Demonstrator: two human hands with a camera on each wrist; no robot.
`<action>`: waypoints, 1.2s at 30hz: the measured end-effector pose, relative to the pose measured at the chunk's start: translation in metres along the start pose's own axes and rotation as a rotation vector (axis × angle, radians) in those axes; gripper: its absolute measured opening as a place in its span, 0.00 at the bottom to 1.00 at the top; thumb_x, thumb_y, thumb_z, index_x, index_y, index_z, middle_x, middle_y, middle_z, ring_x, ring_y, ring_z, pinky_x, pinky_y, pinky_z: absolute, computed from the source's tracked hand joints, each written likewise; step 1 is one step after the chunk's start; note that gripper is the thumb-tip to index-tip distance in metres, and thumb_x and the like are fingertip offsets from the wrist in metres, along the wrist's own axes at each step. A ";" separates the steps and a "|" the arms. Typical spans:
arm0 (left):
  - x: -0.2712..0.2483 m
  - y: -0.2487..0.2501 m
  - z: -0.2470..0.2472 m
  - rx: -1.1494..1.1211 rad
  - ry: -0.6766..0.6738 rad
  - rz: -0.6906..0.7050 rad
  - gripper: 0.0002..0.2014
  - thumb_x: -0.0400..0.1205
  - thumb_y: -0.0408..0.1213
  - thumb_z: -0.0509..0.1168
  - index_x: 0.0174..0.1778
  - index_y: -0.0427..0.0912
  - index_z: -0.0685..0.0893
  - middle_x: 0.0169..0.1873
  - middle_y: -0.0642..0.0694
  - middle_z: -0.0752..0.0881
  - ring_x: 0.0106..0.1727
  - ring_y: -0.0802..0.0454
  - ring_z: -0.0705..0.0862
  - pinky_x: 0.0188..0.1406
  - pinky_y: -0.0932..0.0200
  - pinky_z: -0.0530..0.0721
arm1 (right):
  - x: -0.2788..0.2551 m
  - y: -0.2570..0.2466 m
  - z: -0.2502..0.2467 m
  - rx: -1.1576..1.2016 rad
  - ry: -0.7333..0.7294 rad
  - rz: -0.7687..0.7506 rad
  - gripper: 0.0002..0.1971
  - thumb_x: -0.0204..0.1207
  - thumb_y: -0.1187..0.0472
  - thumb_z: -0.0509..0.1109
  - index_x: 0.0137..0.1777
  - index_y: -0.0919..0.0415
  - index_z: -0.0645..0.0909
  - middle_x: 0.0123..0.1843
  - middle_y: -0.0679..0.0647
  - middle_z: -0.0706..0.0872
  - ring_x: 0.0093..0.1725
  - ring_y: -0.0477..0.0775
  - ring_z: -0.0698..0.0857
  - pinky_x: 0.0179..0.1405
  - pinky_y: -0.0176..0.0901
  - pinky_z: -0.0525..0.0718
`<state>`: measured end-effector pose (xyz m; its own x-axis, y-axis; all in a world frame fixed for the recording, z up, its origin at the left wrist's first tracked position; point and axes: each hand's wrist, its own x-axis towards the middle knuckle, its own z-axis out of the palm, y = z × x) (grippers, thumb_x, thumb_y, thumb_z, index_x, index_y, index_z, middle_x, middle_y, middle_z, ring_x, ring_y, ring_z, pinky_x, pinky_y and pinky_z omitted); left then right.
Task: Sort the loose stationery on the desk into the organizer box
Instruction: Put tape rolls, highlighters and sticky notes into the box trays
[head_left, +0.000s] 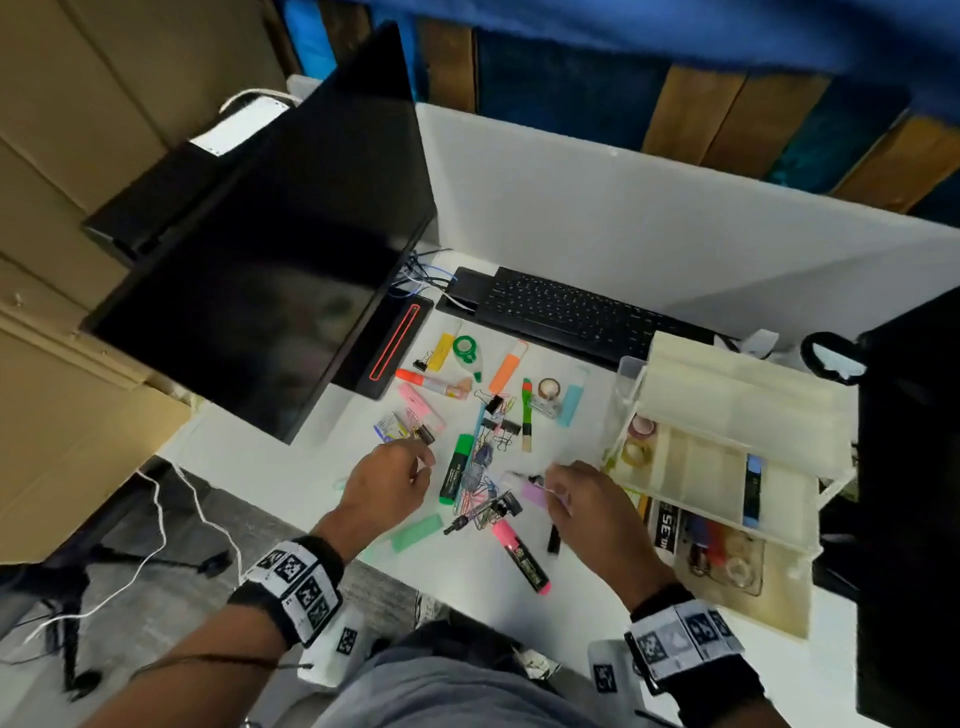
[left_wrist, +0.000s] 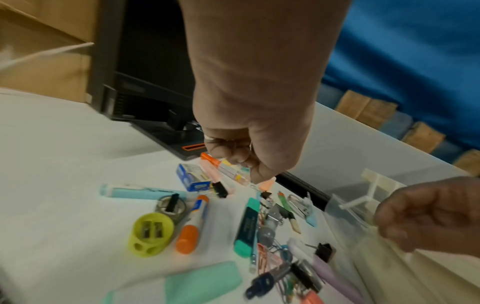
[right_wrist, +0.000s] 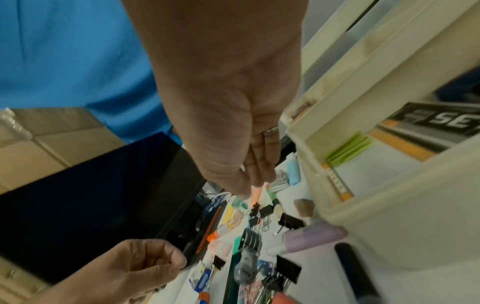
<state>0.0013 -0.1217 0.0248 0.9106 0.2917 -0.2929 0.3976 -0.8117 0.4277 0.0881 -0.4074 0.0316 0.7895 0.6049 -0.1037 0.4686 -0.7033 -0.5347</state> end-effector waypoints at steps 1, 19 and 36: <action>-0.002 -0.009 0.000 -0.024 -0.020 -0.020 0.05 0.81 0.38 0.67 0.45 0.54 0.86 0.26 0.57 0.83 0.35 0.52 0.89 0.40 0.54 0.88 | 0.007 -0.004 0.006 -0.057 -0.030 0.003 0.03 0.79 0.63 0.74 0.50 0.54 0.85 0.44 0.49 0.84 0.43 0.50 0.84 0.43 0.44 0.83; 0.013 -0.046 0.005 -0.027 -0.130 0.071 0.09 0.82 0.46 0.69 0.57 0.54 0.87 0.42 0.55 0.88 0.50 0.50 0.89 0.49 0.58 0.84 | 0.049 -0.008 0.067 -0.530 -0.287 0.213 0.21 0.79 0.52 0.73 0.69 0.56 0.73 0.54 0.53 0.91 0.54 0.58 0.91 0.54 0.51 0.87; 0.069 0.008 0.047 0.037 -0.234 0.150 0.21 0.80 0.38 0.69 0.66 0.38 0.72 0.51 0.36 0.81 0.48 0.34 0.87 0.35 0.48 0.82 | 0.010 -0.026 -0.001 0.230 0.062 0.337 0.12 0.69 0.65 0.80 0.30 0.48 0.86 0.29 0.49 0.83 0.26 0.41 0.78 0.27 0.39 0.74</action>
<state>0.0620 -0.1317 -0.0321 0.9062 0.0458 -0.4205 0.2525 -0.8561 0.4509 0.0838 -0.3834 0.0457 0.9094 0.3259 -0.2582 0.0838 -0.7519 -0.6539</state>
